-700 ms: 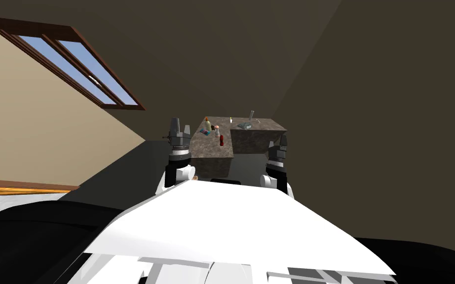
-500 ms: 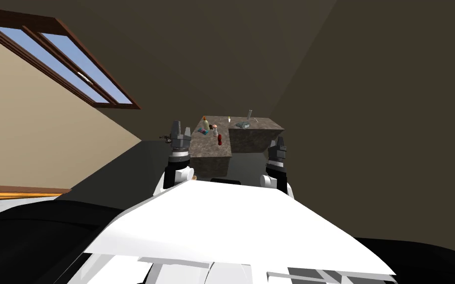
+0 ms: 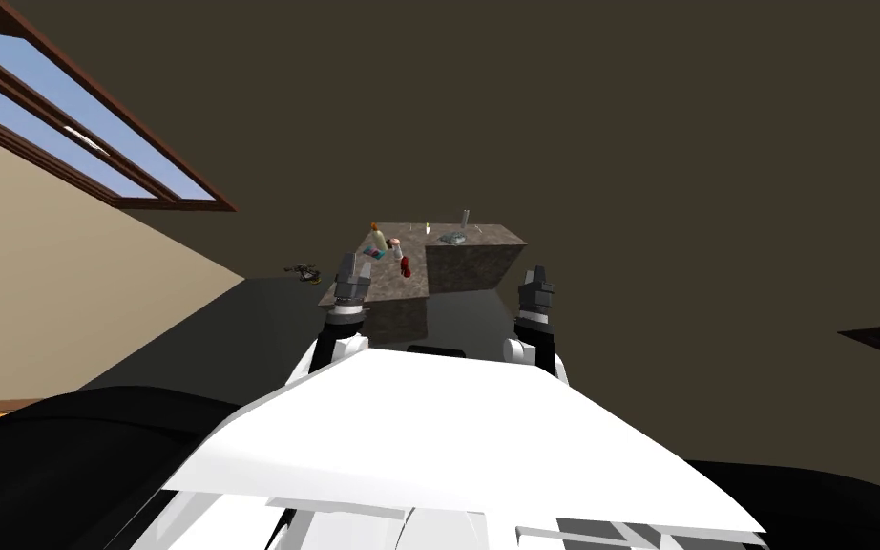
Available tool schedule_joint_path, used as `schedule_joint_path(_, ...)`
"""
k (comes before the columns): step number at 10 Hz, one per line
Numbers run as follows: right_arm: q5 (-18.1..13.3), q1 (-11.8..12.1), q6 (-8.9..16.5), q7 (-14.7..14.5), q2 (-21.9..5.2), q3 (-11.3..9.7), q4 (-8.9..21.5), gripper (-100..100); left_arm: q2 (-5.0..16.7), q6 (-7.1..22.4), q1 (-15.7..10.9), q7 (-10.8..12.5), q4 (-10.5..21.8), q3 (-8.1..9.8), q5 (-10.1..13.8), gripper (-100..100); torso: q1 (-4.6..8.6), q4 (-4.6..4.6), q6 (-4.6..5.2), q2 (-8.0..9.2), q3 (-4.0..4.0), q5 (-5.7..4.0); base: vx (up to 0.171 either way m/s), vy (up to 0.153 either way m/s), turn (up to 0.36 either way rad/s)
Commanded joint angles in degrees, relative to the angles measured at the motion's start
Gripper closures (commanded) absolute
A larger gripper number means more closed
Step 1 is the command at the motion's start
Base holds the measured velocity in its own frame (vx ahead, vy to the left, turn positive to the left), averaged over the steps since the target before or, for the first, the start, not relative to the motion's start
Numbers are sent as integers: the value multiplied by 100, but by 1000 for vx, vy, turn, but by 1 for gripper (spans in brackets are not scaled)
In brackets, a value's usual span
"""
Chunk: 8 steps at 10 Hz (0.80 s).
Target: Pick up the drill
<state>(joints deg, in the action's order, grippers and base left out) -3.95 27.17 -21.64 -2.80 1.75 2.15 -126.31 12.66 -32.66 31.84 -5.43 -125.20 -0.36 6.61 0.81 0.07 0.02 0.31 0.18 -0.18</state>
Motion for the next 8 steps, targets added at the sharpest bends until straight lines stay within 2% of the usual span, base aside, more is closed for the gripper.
schedule_joint_path(1,0,0,0,0,0,0,0,0,286,-204,236,86,222,-29,137,-100,0,0,0,0,0,0,-88,-256,-205)
schedule_joint_path(2,0,0,0,0,0,0,0,0,358,-204,236,86,222,-29,137,-100,12,1,0,7,4,-3,-61,-159,-55)
schedule_joint_path(5,0,0,0,0,-1,1,0,0,959,-646,689,256,824,-126,425,-100,-28,1,0,6,3,6,-76,-163,-220)
schedule_joint_path(6,0,0,0,0,0,0,0,0,1059,-646,689,256,824,-126,425,-100,-12,4,-1,17,10,2,-52,-169,-54)
schedule_joint_path(7,0,1,0,0,-1,1,0,0,1280,-801,849,322,1046,-173,529,-100,-21,3,-3,6,5,3,-18,-163,-134)
schedule_joint_path(8,0,1,0,0,-1,1,0,0,1313,-801,849,322,1046,-173,529,-100,-23,0,-1,-5,-2,4,-18,-118,-96)
